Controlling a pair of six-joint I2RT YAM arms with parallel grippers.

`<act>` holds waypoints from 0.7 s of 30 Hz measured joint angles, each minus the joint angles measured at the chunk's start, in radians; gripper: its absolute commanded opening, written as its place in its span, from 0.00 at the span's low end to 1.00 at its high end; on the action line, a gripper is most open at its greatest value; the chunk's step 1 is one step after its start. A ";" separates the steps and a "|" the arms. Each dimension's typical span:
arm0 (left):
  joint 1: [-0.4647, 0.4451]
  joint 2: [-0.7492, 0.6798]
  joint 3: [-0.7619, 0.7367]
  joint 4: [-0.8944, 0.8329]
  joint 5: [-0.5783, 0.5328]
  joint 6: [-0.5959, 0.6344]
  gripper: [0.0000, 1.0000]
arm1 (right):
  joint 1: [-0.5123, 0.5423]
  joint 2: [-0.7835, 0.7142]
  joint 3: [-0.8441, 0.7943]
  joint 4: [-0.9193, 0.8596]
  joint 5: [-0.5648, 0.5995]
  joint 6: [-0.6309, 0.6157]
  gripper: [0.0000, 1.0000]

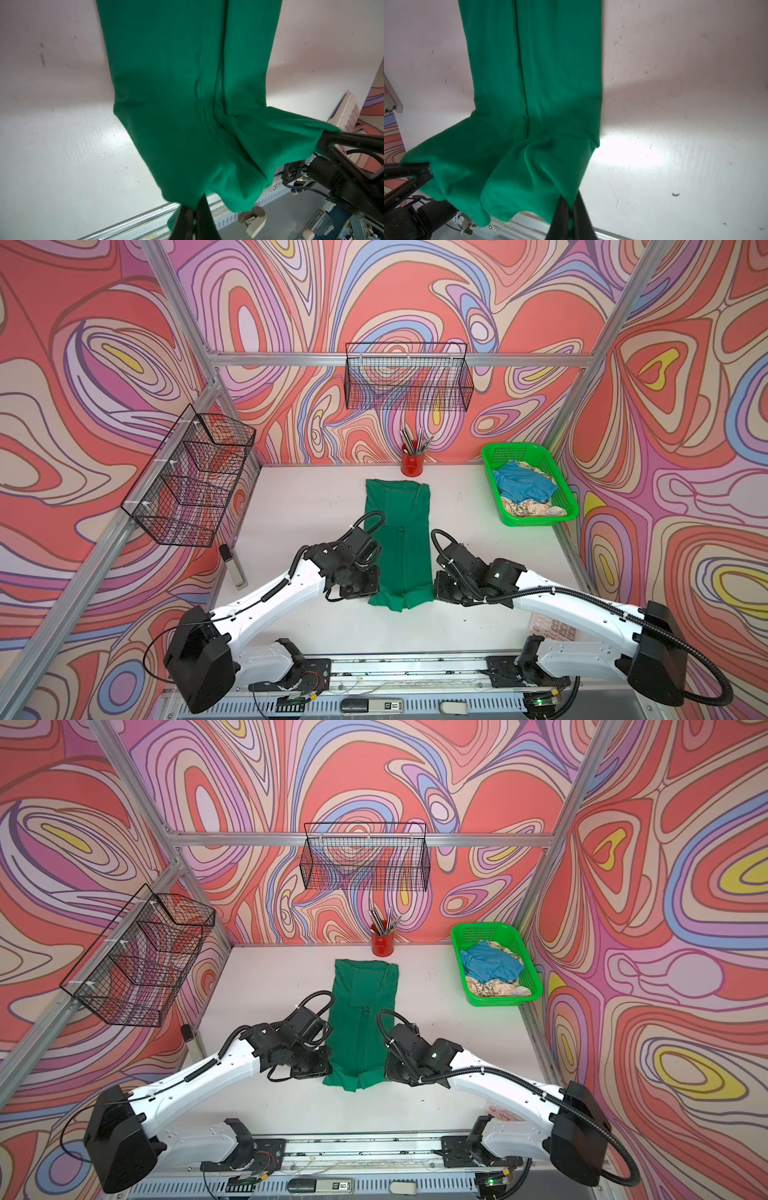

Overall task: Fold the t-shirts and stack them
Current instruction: 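Lift the near end with both grippers and fold it toward the far end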

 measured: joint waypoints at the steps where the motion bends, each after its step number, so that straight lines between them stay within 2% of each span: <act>1: 0.017 0.021 0.021 0.001 0.000 0.010 0.00 | -0.024 0.021 0.022 -0.002 -0.006 -0.024 0.00; 6: 0.113 0.143 0.133 0.015 0.002 0.065 0.00 | -0.156 0.150 0.158 -0.009 -0.040 -0.153 0.00; 11: 0.175 0.236 0.202 0.043 0.018 0.104 0.00 | -0.243 0.288 0.309 -0.008 -0.061 -0.265 0.00; 16: 0.218 0.303 0.220 0.078 0.044 0.122 0.00 | -0.290 0.414 0.431 -0.008 -0.079 -0.343 0.00; 21: 0.249 0.370 0.239 0.106 0.065 0.140 0.00 | -0.307 0.499 0.463 -0.003 -0.092 -0.384 0.00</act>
